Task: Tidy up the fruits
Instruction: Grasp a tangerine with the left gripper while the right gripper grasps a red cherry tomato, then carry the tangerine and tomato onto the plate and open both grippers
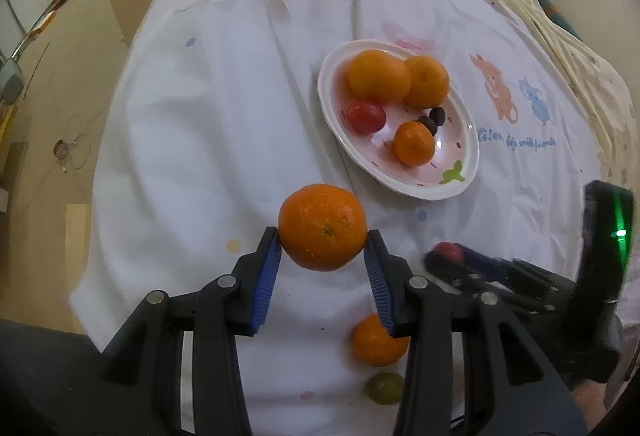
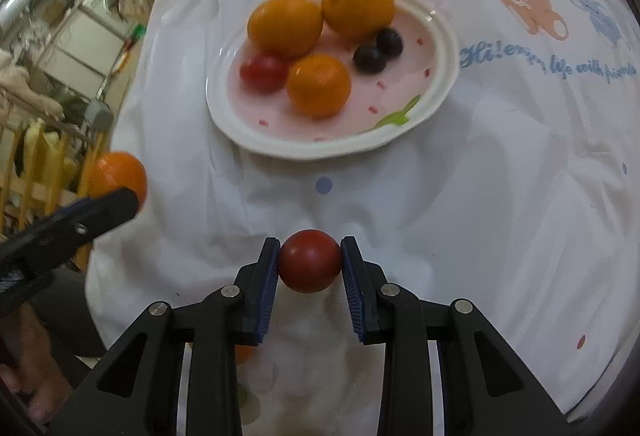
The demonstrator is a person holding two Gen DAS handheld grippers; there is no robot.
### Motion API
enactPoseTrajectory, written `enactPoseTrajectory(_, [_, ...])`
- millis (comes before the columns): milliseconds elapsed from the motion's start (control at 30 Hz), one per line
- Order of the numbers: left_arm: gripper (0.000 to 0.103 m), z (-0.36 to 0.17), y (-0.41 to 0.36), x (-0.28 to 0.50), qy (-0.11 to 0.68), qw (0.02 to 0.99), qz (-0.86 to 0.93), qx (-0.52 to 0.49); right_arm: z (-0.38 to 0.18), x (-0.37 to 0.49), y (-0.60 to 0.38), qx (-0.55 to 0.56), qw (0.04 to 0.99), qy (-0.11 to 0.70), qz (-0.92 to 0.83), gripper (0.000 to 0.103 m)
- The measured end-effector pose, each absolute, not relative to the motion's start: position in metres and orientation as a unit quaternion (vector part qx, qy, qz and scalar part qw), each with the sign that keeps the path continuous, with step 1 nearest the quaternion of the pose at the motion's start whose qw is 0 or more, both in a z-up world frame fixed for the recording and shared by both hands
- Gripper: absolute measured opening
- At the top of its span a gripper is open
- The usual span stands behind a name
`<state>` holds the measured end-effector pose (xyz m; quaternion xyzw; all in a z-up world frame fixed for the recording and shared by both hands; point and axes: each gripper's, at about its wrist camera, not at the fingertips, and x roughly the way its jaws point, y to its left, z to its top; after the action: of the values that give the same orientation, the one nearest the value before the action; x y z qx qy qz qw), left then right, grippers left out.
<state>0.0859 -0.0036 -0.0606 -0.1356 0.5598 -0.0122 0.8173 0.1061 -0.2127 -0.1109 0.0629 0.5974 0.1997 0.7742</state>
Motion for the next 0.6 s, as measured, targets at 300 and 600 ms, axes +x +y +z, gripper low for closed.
enactPoseTrajectory(300, [0.038,-0.037,-0.007,0.091,0.534,0.837,-0.021,-0.120,-0.063,0.111,-0.258,0.114,0.815,0.534,0.195,0.033])
enactPoseTrajectory(600, [0.039,0.003,-0.018,0.127,0.512,0.853,-0.051,-0.087,-0.032,0.153,-0.273,0.134,0.831,0.500,0.201,0.033])
